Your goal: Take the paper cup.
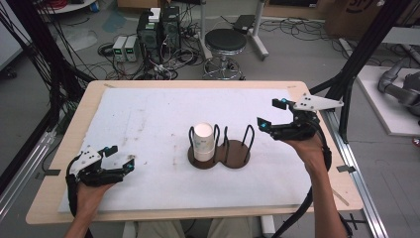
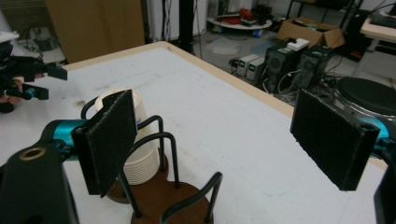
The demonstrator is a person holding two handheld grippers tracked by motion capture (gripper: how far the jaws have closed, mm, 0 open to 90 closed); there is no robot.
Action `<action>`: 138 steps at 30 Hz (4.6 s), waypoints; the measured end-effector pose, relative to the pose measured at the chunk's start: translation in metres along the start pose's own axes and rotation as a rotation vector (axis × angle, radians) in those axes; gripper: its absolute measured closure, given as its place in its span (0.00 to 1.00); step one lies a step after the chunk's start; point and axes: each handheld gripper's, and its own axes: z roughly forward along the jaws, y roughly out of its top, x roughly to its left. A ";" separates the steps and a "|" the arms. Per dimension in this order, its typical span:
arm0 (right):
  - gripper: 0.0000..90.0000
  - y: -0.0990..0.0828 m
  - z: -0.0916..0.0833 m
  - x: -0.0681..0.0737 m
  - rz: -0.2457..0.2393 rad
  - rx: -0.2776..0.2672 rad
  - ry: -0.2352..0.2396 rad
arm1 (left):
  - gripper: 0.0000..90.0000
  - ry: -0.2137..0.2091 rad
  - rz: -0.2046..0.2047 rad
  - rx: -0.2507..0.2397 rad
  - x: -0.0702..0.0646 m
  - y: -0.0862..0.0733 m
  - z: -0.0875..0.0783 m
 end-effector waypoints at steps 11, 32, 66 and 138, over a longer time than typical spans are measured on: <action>0.17 0.025 0.038 0.006 -0.076 0.108 0.084 | 0.15 -0.007 0.001 0.007 0.000 0.000 0.000; 0.17 0.051 0.115 0.042 -0.186 0.300 0.268 | 0.15 -0.011 0.003 0.016 0.000 0.001 0.001; 0.17 0.025 0.172 0.068 -0.233 0.533 0.342 | 0.15 -0.014 0.003 0.017 0.000 0.001 0.001; 0.42 0.102 0.128 0.063 -0.205 0.422 0.287 | 0.15 -0.015 0.000 0.020 0.001 0.001 0.002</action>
